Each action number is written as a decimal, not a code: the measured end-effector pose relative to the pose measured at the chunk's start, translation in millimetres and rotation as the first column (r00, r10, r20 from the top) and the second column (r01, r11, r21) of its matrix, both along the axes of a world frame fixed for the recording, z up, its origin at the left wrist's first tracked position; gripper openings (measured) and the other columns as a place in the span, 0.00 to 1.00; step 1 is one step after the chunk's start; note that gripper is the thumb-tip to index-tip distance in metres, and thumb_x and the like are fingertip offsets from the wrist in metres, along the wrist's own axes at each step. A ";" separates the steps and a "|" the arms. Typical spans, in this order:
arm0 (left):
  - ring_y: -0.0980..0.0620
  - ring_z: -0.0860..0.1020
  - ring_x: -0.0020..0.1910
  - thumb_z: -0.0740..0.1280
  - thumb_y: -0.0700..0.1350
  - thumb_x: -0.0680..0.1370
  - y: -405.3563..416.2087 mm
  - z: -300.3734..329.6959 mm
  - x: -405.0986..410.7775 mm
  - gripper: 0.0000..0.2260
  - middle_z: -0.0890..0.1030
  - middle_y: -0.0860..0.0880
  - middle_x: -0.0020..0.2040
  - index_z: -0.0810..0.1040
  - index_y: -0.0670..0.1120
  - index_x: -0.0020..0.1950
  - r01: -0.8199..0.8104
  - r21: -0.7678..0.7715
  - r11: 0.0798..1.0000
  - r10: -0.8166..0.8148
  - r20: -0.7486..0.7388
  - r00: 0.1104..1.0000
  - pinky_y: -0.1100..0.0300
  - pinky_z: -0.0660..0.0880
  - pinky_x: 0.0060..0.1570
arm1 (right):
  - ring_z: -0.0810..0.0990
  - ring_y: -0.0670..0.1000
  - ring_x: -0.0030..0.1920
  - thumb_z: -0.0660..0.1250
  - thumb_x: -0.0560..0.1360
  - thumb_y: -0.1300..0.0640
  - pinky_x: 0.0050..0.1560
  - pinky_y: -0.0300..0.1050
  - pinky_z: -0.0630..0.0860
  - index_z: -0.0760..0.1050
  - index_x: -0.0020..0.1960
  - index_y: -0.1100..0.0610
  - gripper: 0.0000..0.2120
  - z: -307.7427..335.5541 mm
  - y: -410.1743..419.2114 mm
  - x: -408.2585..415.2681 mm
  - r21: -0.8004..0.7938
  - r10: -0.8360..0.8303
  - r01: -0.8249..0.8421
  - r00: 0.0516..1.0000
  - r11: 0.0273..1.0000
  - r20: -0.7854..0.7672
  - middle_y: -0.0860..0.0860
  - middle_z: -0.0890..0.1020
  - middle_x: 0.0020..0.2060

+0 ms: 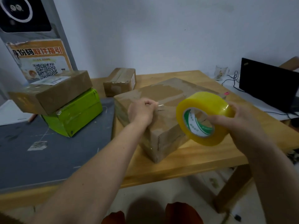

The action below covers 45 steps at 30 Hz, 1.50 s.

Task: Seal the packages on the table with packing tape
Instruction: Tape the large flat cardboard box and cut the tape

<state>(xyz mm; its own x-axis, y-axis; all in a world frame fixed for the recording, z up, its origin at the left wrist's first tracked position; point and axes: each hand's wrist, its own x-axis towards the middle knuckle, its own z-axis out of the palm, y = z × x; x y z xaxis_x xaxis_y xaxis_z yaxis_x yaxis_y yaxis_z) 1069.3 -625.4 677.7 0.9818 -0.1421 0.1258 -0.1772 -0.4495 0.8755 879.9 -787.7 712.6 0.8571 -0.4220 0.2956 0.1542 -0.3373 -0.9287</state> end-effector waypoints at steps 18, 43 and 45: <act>0.44 0.73 0.65 0.73 0.49 0.75 6.8 34.7 44.8 0.07 0.80 0.47 0.62 0.83 0.47 0.42 0.019 0.188 0.982 0.000 -0.099 0.995 0.56 0.68 0.57 | 0.78 0.43 0.43 0.74 0.68 0.50 0.36 0.41 0.72 0.77 0.54 0.43 0.15 54.8 13.1 58.1 -0.296 0.050 -0.100 0.984 0.950 -0.173 0.42 0.79 0.45; 0.47 0.68 0.71 0.54 0.50 0.81 23.9 4.3 11.4 0.22 0.73 0.48 0.71 0.66 0.52 0.75 0.483 0.527 0.700 -0.637 0.153 0.756 0.49 0.65 0.69 | 0.77 0.48 0.45 0.73 0.68 0.45 0.38 0.43 0.71 0.77 0.54 0.46 0.16 69.2 18.9 91.6 -0.356 0.002 -0.128 0.943 0.926 -0.332 0.45 0.77 0.46; 0.48 0.62 0.75 0.51 0.54 0.82 24.4 7.6 11.4 0.23 0.67 0.48 0.75 0.61 0.52 0.77 0.455 0.686 0.568 -0.666 0.058 0.744 0.47 0.61 0.71 | 0.74 0.45 0.46 0.74 0.67 0.43 0.38 0.43 0.70 0.72 0.61 0.47 0.25 64.0 17.9 87.6 -0.355 -0.063 -0.048 0.954 0.934 -0.293 0.43 0.74 0.49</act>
